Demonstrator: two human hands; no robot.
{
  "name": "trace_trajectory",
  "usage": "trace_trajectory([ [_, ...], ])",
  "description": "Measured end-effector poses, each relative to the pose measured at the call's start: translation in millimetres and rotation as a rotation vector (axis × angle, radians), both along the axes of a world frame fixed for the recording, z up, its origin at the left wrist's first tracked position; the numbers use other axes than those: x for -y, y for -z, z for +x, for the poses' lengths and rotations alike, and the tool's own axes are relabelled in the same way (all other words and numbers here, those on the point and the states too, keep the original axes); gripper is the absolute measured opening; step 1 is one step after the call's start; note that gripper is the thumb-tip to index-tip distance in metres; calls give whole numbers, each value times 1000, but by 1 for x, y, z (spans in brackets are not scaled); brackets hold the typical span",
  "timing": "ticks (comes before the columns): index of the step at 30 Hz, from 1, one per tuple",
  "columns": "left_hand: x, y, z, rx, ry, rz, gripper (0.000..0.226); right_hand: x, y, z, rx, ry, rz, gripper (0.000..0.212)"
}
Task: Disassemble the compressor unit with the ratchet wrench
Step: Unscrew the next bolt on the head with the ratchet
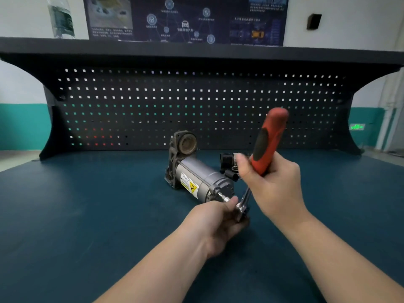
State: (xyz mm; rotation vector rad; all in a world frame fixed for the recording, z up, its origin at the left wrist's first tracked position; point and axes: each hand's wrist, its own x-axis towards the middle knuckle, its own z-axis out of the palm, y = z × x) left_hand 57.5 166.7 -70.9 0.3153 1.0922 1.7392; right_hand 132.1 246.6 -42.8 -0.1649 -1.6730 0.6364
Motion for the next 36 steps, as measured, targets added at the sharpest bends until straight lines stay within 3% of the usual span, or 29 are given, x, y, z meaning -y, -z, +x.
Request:
trace_trajectory([
  [3, -1, 0, 0, -8, -2, 4, 13, -1, 4, -5, -53, 72, -102, 39],
  [5, -2, -1, 1, -10, 7, 5, 9, -21, 4, -7, -40, 135, -395, 40],
  [8, -3, -2, 1, -6, 27, 7, 12, -50, 14, -9, 70, 65, -1042, 33],
  [10, -2, -2, 0, -7, 24, 3, 15, -50, 22, -13, 59, 21, -1198, 33],
  [12, 0, -1, -1, -25, 16, 1, 23, -40, 20, -14, -20, 61, -1024, 31],
  [16, 1, 1, -2, -76, 21, -32, 18, -5, 0, -2, -90, 42, -199, 38],
  [18, -1, 1, -1, -57, 3, -32, 14, 4, 4, -3, -52, 63, 42, 43],
  [20, -1, 2, -1, -35, -15, -18, 15, 0, 7, -5, -69, 81, -46, 40],
  [22, -1, 1, 0, -24, -17, -6, 15, -19, 8, -7, -63, 92, -374, 35],
  [25, -1, -1, 1, -15, -8, 2, 16, -49, 20, -9, 36, 13, -1045, 32],
  [27, 0, -3, 0, -22, 11, 0, 15, -49, 21, -9, 48, -37, -1194, 32],
  [28, 1, -4, -1, -30, 17, -7, 16, -47, 19, -9, 38, -18, -1105, 31],
  [31, 3, -3, -1, -54, 18, -20, 17, -25, 3, -4, -30, 8, -493, 33],
  [33, 3, -2, 0, -46, 6, -16, 17, -5, -2, 0, -18, -5, -191, 31],
  [34, 2, -1, 0, -35, -5, -13, 16, 1, -1, 0, -8, 0, -130, 30],
  [36, 2, -1, 0, -12, -17, -5, 12, -2, -1, -3, -16, 46, -214, 30],
])
